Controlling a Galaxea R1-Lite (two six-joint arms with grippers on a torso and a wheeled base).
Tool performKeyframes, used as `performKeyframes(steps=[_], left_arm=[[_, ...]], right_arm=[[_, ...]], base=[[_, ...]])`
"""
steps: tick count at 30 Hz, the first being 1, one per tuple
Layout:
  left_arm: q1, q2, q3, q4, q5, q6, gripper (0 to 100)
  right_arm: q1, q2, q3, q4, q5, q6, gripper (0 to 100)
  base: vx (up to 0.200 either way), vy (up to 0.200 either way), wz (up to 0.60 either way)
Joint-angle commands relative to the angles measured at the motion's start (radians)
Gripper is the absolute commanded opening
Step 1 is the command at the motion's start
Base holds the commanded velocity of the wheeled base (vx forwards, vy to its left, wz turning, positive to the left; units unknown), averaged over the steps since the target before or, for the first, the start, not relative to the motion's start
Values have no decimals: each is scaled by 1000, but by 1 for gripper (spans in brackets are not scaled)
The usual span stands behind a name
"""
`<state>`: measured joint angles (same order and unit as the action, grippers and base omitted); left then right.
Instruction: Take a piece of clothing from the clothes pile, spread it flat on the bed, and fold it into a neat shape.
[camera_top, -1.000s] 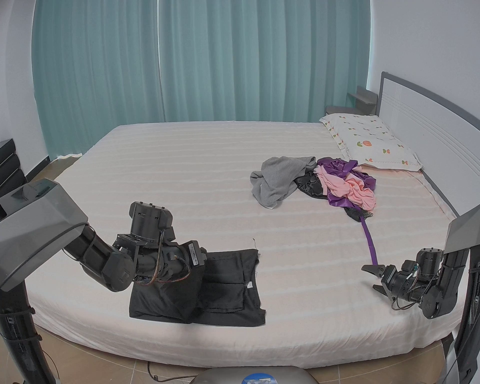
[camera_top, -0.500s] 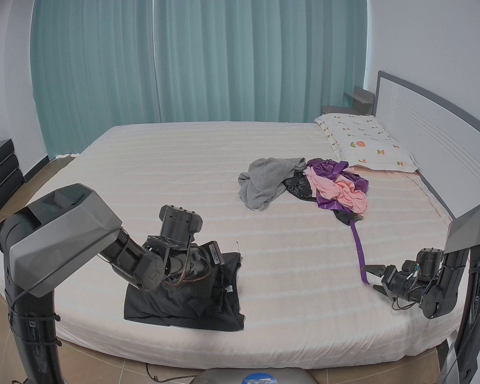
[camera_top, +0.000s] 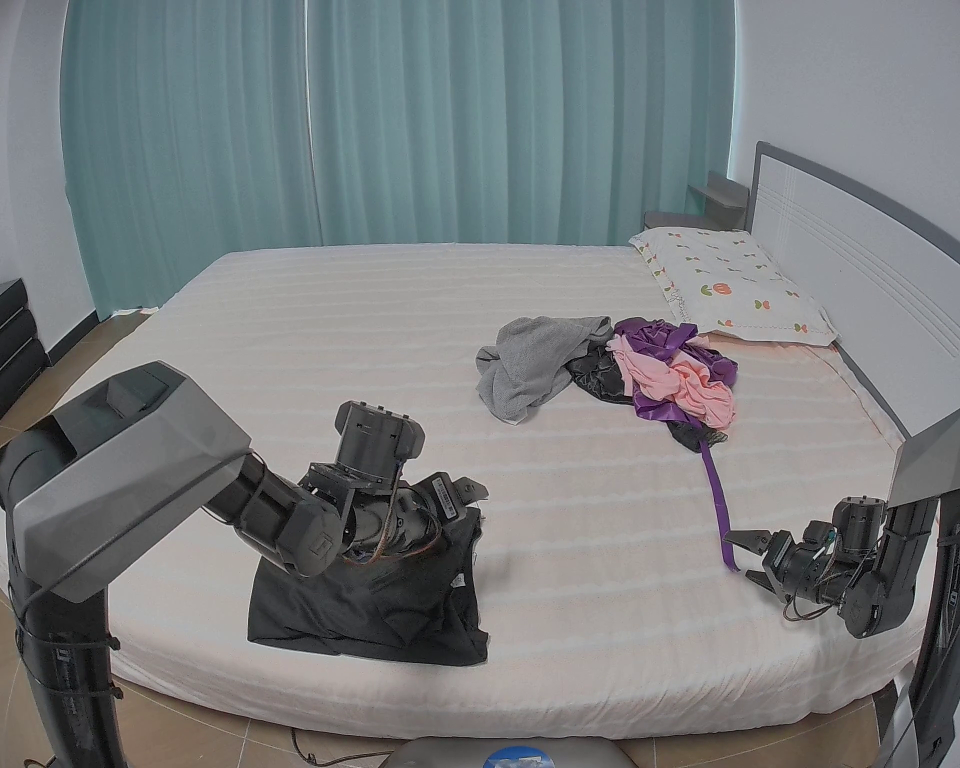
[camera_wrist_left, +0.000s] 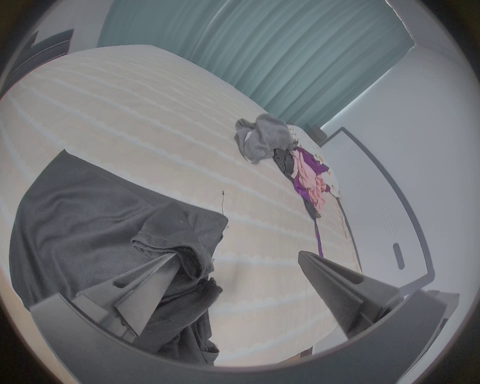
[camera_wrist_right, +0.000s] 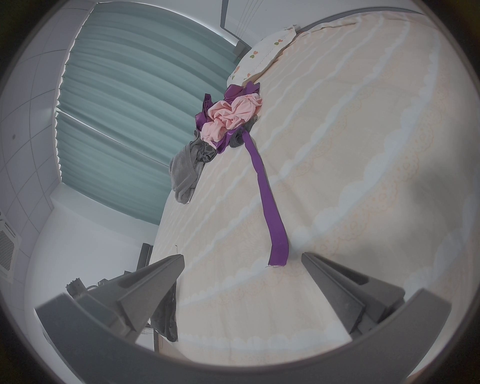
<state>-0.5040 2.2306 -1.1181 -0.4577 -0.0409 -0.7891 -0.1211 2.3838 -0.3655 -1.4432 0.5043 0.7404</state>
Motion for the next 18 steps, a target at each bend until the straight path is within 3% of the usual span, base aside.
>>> performKeyframes(steps=[1, 12, 15, 18], left_arm=[[10, -83, 29, -3, -4, -32, 100], [79, -180, 201, -62, -62, -79, 100], [124, -198, 281, -144, -131, -113, 100], [170, -217, 363, -237, -192, -151, 100]], right_arm=[[0, 2, 0, 0, 0, -1, 100], [1, 2, 0, 0, -1, -1, 100], [6, 2, 4, 0, -4, -1, 100], [23, 2, 11, 0, -12, -3, 100]], base=[[0, 0, 0], [0, 0, 0], [0, 0, 0], [0, 200, 0]])
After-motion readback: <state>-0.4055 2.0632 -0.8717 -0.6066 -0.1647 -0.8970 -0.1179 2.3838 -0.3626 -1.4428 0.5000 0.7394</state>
